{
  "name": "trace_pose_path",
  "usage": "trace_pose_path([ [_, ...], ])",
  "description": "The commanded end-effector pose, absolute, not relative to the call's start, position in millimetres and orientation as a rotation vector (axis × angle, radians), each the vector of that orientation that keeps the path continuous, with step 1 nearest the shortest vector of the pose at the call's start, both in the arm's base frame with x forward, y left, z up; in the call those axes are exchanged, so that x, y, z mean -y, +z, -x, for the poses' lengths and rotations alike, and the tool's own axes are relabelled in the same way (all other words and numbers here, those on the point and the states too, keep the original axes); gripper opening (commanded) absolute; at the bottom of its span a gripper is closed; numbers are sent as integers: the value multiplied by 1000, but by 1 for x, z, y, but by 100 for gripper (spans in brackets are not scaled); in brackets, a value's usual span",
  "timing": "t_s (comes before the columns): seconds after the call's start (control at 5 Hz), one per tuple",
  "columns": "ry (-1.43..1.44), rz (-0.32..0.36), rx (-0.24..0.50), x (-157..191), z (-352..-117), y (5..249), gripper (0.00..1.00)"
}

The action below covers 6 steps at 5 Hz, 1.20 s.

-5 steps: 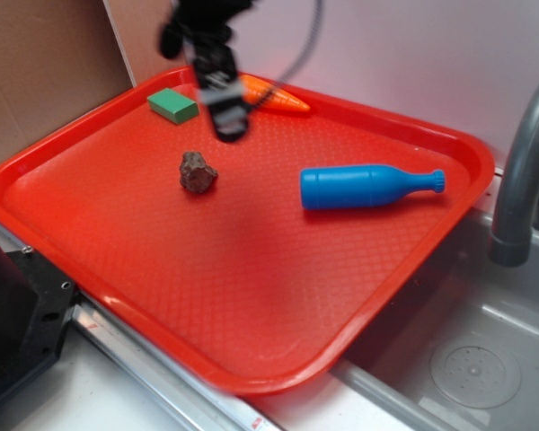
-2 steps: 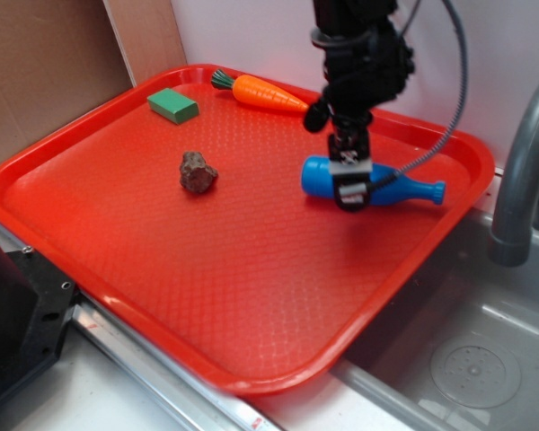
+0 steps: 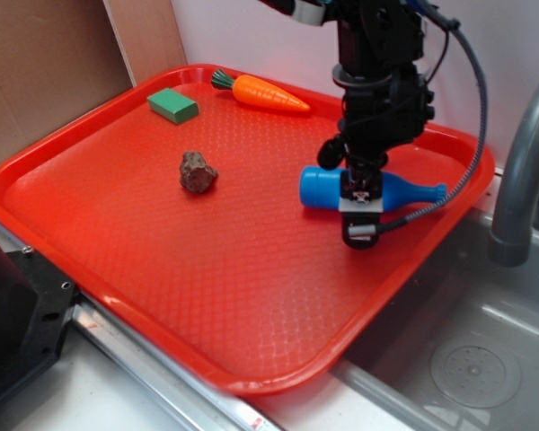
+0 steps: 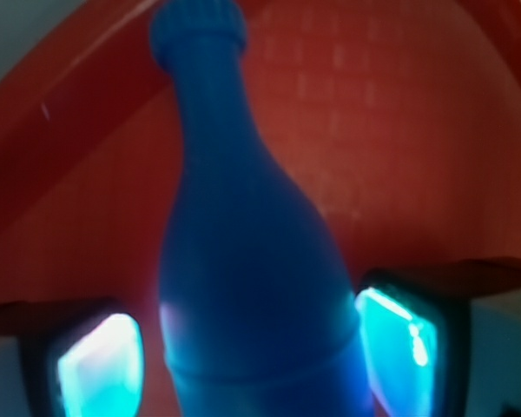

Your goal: Grab the blue bottle.

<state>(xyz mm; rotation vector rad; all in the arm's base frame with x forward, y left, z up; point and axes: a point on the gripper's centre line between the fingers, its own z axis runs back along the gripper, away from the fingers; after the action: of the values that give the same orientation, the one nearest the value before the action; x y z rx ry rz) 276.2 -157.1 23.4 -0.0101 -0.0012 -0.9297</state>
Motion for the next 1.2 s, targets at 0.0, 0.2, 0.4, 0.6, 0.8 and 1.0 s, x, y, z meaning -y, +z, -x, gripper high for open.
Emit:
trace_pose_path([
  [0.0, -942, -100, 115, 167, -259, 50, 0],
  [0.2, -802, -89, 241, 142, -242, 99, 0],
  [0.4, -610, 61, 247, 87, -203, 148, 0],
  [0.6, -362, 97, 166, 57, -176, 173, 0],
  [0.8, -125, 133, 110, 46, -159, 180, 0],
  [1.0, 66, 63, 46, 46, -159, 181, 0],
])
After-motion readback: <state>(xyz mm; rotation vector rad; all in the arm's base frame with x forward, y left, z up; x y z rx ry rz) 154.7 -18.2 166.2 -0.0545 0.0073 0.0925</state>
